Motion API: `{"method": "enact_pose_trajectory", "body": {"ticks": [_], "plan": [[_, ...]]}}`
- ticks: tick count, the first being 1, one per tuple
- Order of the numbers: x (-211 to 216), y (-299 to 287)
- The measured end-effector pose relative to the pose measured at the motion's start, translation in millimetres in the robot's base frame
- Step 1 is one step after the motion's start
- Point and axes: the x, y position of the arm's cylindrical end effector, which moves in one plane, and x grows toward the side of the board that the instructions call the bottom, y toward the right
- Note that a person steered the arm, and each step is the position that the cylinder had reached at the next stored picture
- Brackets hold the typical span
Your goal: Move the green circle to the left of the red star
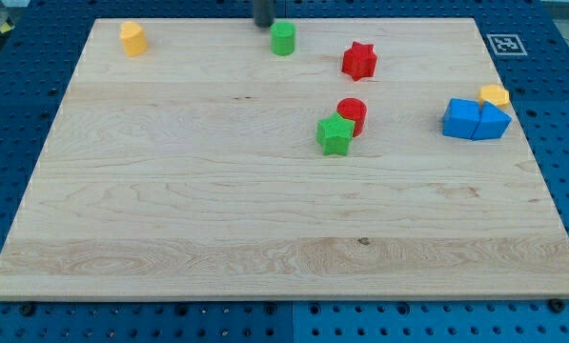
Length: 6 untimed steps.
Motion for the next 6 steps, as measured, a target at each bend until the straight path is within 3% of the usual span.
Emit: {"method": "enact_pose_trajectory", "body": {"ticks": [2,3,6], "plan": [[144,42],[148,42],[144,136]]}}
